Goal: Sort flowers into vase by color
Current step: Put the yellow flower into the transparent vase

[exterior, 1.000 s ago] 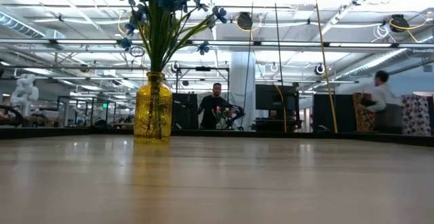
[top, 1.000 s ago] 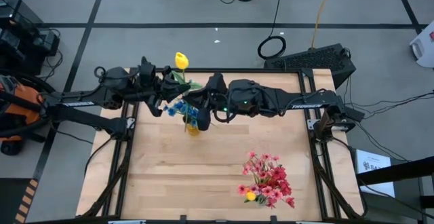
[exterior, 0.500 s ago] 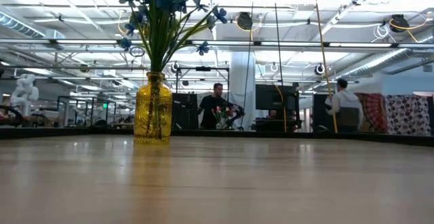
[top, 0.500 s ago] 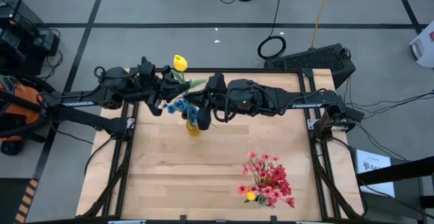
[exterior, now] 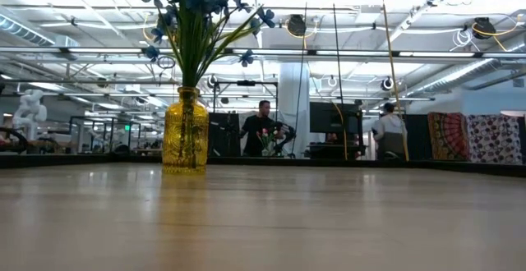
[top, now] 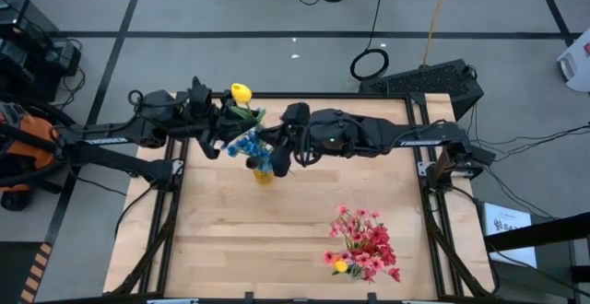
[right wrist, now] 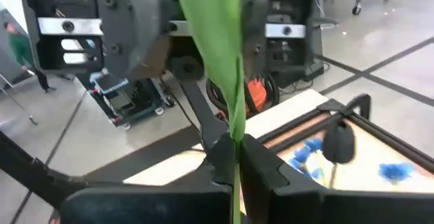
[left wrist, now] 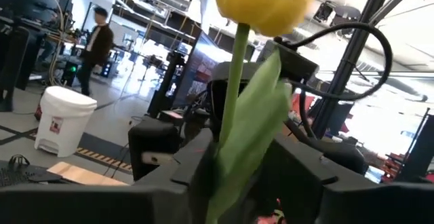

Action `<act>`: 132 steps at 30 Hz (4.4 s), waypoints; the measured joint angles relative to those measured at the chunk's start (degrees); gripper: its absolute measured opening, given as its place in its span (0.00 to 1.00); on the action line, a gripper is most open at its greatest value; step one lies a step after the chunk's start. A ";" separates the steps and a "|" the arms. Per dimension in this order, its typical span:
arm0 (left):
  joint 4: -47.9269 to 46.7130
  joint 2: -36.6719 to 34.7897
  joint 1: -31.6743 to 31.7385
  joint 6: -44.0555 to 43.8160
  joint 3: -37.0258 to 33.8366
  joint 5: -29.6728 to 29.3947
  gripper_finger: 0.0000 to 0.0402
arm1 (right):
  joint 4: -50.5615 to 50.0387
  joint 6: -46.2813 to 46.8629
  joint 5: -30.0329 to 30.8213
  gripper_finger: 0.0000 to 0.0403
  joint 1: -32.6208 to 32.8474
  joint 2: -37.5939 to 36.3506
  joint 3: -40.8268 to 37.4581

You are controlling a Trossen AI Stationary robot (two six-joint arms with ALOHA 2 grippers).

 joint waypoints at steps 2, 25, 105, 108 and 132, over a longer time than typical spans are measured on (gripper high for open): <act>-0.04 -0.19 0.02 -0.11 0.00 0.80 0.37 | -2.34 0.46 0.26 0.00 0.02 -1.29 0.00; -1.01 4.93 -20.68 7.72 0.04 -27.79 0.38 | -58.12 24.30 31.42 0.00 22.43 -21.11 0.00; -9.47 7.84 -33.99 2.92 0.00 -35.52 0.38 | -53.05 55.63 58.18 0.00 60.15 3.84 -6.64; -10.20 7.84 -33.99 2.91 0.00 -35.52 0.38 | -53.11 55.09 58.26 0.00 60.05 3.73 -6.62; -10.44 7.85 -33.98 2.95 0.00 -35.54 0.38 | -39.06 58.29 48.01 0.00 58.67 3.80 -20.93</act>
